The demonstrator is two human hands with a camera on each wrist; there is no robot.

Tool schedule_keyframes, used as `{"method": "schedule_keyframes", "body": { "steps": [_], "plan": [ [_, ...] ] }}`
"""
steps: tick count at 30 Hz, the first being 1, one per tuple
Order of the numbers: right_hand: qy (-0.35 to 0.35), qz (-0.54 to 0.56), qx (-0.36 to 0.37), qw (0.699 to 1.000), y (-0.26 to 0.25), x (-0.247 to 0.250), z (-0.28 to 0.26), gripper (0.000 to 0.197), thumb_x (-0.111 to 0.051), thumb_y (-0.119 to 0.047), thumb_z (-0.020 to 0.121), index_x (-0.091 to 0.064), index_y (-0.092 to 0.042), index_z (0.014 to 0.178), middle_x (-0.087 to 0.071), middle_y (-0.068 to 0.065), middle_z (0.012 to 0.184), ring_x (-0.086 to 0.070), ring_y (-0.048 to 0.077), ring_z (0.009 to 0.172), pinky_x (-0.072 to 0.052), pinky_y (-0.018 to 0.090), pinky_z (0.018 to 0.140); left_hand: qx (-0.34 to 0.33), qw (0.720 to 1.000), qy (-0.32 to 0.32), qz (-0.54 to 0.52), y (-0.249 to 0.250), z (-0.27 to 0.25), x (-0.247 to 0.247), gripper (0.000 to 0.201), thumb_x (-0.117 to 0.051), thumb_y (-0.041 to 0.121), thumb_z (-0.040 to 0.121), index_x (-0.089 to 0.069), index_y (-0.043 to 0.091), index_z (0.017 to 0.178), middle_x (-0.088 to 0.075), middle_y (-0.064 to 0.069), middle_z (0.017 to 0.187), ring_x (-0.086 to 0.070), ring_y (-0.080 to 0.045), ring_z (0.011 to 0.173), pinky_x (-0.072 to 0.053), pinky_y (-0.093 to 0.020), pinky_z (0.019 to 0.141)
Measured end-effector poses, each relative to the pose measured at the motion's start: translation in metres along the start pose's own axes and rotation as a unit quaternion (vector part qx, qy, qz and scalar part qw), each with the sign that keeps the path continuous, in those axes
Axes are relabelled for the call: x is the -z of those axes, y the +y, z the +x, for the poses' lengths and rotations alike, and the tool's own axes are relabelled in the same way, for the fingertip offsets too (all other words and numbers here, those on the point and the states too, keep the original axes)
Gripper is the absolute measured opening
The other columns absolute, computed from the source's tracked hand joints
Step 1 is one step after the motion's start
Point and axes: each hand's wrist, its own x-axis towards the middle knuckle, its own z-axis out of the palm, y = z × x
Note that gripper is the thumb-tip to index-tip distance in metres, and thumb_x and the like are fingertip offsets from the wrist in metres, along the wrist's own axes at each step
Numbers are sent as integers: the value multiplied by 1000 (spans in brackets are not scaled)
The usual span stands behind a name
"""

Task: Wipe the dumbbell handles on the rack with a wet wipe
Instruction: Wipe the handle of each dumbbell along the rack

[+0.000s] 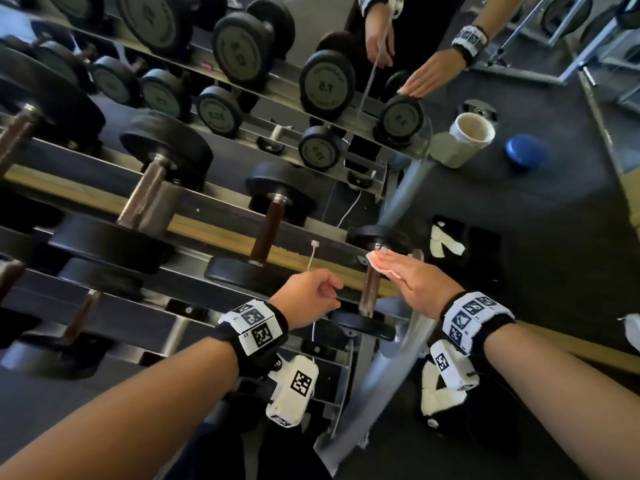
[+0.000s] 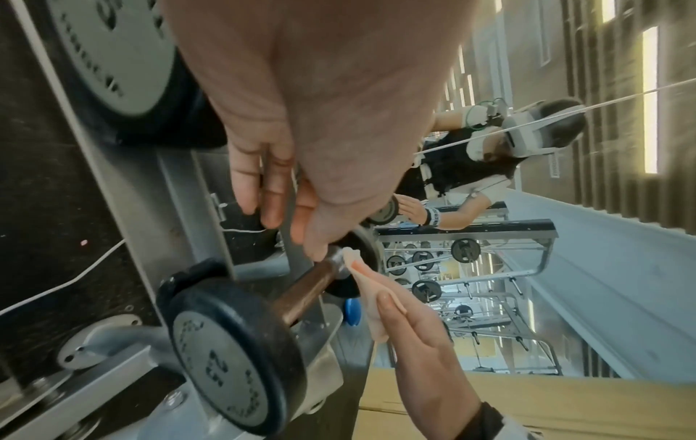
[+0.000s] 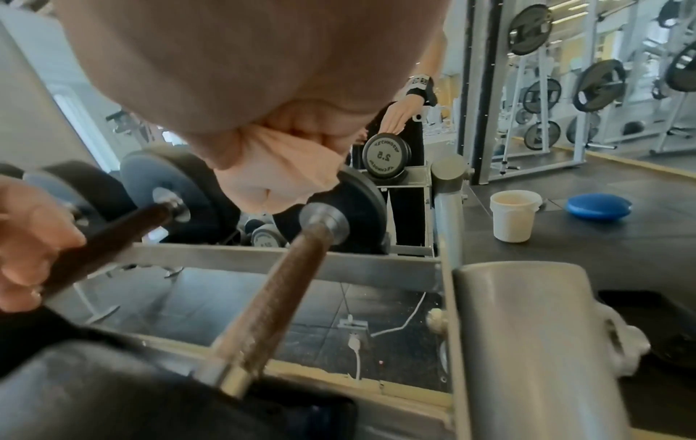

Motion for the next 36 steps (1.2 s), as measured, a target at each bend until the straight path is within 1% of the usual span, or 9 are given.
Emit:
{"method": "schedule_keyframes", "body": {
  "steps": [6, 11, 13, 18, 22, 24, 28, 32, 36],
  "plan": [
    [-79, -147, 63, 984, 21, -13, 9, 53, -32, -12, 106, -20, -17, 157, -17, -4, 164, -6, 4, 151, 1, 15, 120, 58, 998, -3, 29, -17, 16, -35, 37, -73, 40, 84, -62, 22, 114, -63, 9, 101, -61, -9, 97, -49, -26, 91],
    [-103, -287, 98, 947, 26, -21, 29, 59, -30, -10, 104, -7, -13, 158, -8, 1, 166, 2, 15, 153, -2, 30, 124, 80, 995, -3, 52, -26, 21, -46, 41, -75, 47, 79, -64, 23, 110, -65, 11, 100, -59, -4, 92, -40, -11, 72],
    [-123, -303, 79, 942, 26, -25, 32, 64, -36, -8, 100, -10, -14, 158, -9, 1, 166, 2, 18, 154, -2, 33, 124, 85, 995, 3, 49, -27, 23, -48, 40, -76, 48, 79, -65, 23, 108, -65, 11, 100, -59, -4, 91, -35, -8, 67],
    [-94, -231, 128, 960, 18, -47, 10, 60, -58, -4, 90, -45, -19, 147, -41, -1, 155, -22, 17, 150, -5, 30, 123, 96, 994, -7, 48, -31, 26, -49, 40, -75, 49, 79, -64, 25, 109, -66, 11, 103, -60, -4, 94, -39, -15, 71],
    [-156, -234, 151, 948, 18, -41, 10, 67, -62, -7, 88, -41, -24, 149, -37, -6, 157, -19, 11, 150, -2, 30, 124, 104, 993, -19, 52, -34, 28, -50, 44, -73, 53, 79, -64, 26, 113, -65, 12, 105, -59, -5, 96, -42, -21, 77],
    [-134, -253, 138, 948, 25, -31, 25, 73, -65, -2, 84, -39, -23, 150, -35, -4, 158, -20, 12, 150, -1, 27, 121, 104, 993, -22, 45, -36, 29, -49, 45, -73, 53, 79, -64, 26, 113, -65, 12, 105, -59, -4, 95, -41, -19, 75],
    [-111, -264, 81, 955, 33, -16, 46, 73, -50, 6, 89, -28, -19, 155, -25, -1, 163, -11, 14, 153, 0, 27, 123, 107, 993, -34, 36, -38, 30, -47, 46, -73, 53, 79, -63, 26, 115, -65, 11, 107, -60, -4, 97, -43, -21, 77],
    [-125, -265, 152, 944, 30, -35, 13, 75, -62, -6, 82, -37, -33, 148, -30, -11, 159, -13, 15, 152, -6, 37, 123, 109, 993, -37, 38, -39, 30, -47, 44, -73, 54, 78, -63, 28, 112, -66, 12, 105, -60, -3, 93, -43, -22, 76],
    [-164, -251, 185, 936, 35, -36, 1, 71, -57, -21, 86, -30, -44, 148, -27, -21, 158, -11, 9, 151, -11, 38, 121, 104, 993, -45, 27, -38, 30, -48, 39, -72, 53, 79, -65, 32, 111, -65, 14, 104, -59, 1, 91, -41, -19, 70]
  ]
}}
